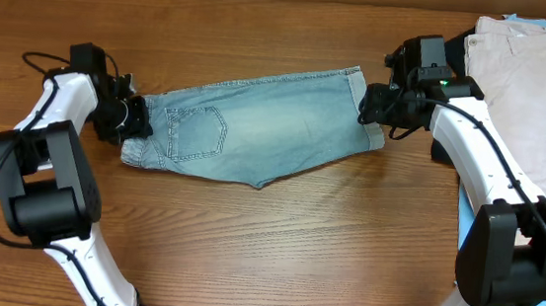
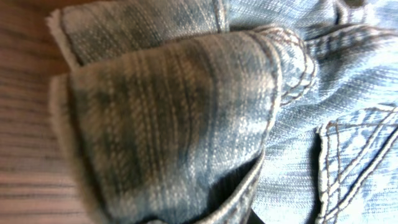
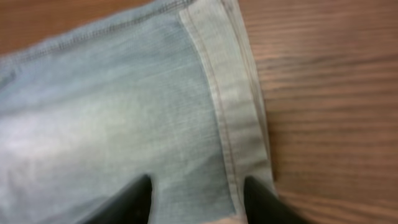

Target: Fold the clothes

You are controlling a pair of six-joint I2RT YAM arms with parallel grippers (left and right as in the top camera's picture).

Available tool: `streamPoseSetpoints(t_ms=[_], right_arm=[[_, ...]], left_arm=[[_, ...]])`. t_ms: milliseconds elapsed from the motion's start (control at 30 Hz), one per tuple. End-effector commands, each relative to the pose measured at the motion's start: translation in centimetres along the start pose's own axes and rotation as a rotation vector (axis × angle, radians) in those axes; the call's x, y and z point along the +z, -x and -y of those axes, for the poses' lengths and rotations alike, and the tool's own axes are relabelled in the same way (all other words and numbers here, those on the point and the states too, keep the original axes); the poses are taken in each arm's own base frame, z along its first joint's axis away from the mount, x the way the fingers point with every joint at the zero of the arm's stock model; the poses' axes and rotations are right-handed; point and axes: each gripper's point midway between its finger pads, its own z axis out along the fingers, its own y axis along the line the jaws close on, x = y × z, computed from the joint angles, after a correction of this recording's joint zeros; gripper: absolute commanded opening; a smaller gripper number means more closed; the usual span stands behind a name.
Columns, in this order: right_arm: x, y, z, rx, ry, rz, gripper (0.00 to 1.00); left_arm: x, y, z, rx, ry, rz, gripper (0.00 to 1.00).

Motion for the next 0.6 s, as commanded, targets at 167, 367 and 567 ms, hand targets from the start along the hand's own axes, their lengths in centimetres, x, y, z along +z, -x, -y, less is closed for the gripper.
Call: streamPoseSetpoints(t_ms=[167, 367, 567], right_arm=[[0.0, 1.1, -1.4, 0.063, 0.065, 0.040, 0.04], [1.4, 0.2, -2.9, 0.099, 0.115, 0.033, 0.04], [3.7, -1.6, -5.5, 0.115, 0.133, -0.018, 0.04]], left_arm=[[-7.2, 3.6, 0.2, 0.094, 0.134, 0.014, 0.04], [-14.8, 5.7, 3.4, 0.186, 0.145, 0.120, 0.04], [-19.5, 6.2, 8.0, 0.278, 0.136, 0.224, 0.04]])
